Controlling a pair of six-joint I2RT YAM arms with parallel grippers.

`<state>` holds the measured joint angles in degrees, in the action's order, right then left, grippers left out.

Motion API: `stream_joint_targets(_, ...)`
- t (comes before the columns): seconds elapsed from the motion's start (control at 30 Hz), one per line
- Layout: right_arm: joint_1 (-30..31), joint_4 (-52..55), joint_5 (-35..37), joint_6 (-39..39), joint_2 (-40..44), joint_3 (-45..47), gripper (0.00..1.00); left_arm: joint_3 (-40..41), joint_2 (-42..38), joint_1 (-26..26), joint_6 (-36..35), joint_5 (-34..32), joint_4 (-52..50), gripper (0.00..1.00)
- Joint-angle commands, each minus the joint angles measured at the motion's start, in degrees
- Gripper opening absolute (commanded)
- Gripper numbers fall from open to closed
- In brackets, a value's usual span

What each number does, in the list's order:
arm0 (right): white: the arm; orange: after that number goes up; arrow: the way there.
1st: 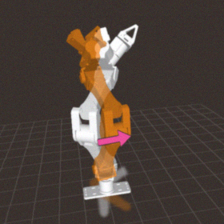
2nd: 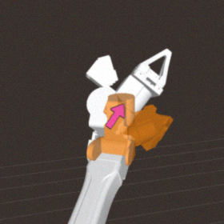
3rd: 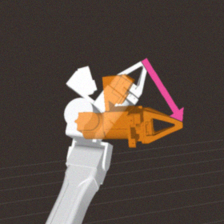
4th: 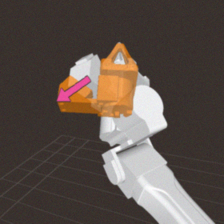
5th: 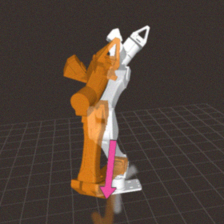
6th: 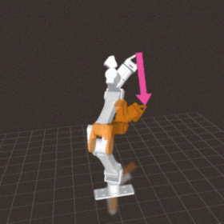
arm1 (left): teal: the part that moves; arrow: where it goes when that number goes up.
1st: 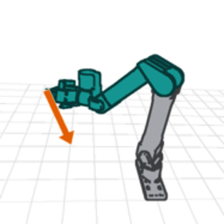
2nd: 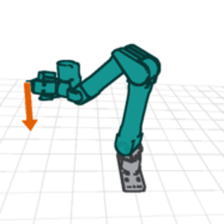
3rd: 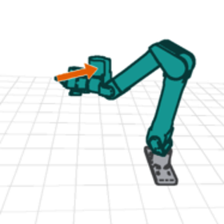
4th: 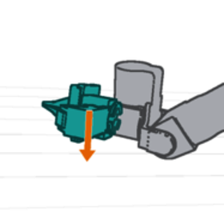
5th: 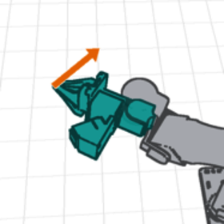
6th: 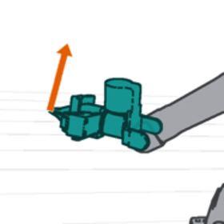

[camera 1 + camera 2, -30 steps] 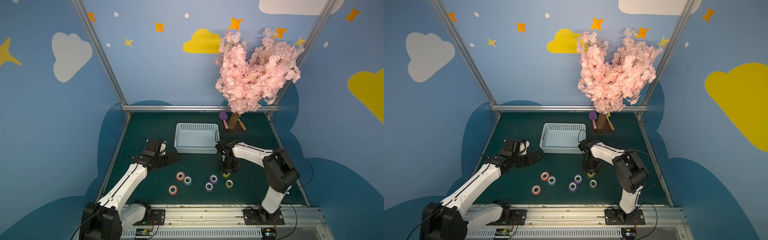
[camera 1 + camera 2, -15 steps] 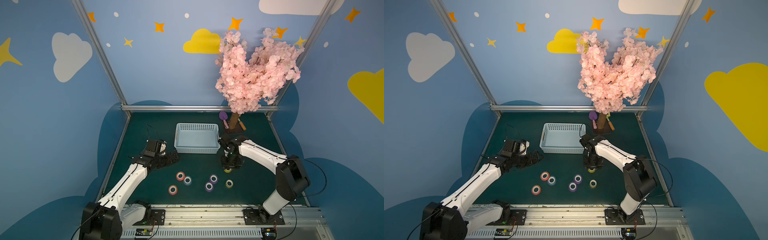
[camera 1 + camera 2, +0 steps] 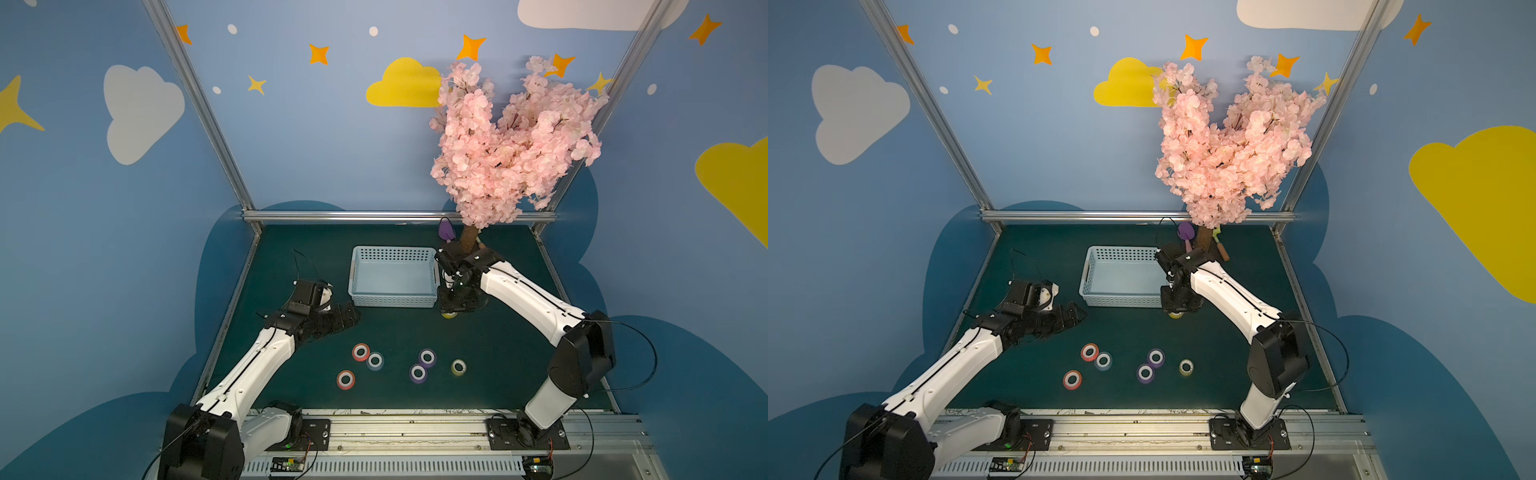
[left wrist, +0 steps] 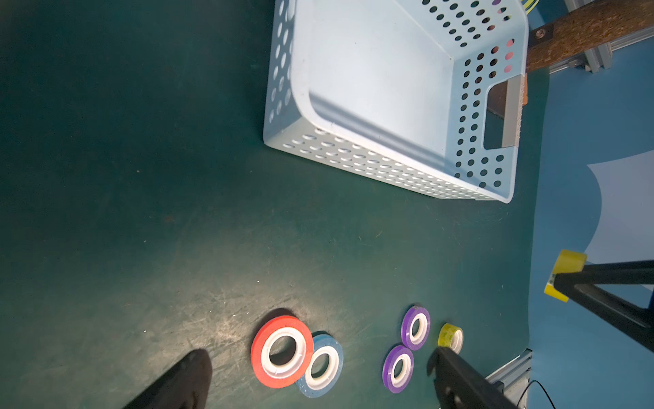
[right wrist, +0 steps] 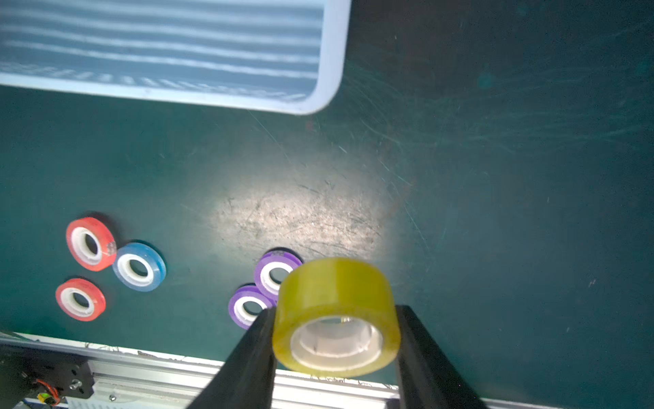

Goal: Put the transparent tape into the storage box
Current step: Pick up the tape at the center of the board, then place the tape in the storage box.

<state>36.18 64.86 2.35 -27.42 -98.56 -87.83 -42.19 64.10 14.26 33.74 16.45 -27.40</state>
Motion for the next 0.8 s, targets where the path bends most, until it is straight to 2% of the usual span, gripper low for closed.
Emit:
stream_joint_targets(0.0, -0.2, 2.53, 0.64, 2.08, -3.33, -4.25, 0.48, -0.05, -0.64, -0.02, -0.13, -0.5, -0.45, 1.0)
stream_joint_targets(0.4, -0.41, 2.99, 0.64, 5.11, -14.3, -19.28, 0.48, -0.77, -0.96, -0.07, -0.17, -1.03, -1.7, 1.0)
stream_joint_targets(0.77, -1.03, 6.57, 1.6, 7.36, -28.66, -35.92, 0.48, -1.42, -0.67, -0.38, -0.16, -1.52, -2.88, 1.0)
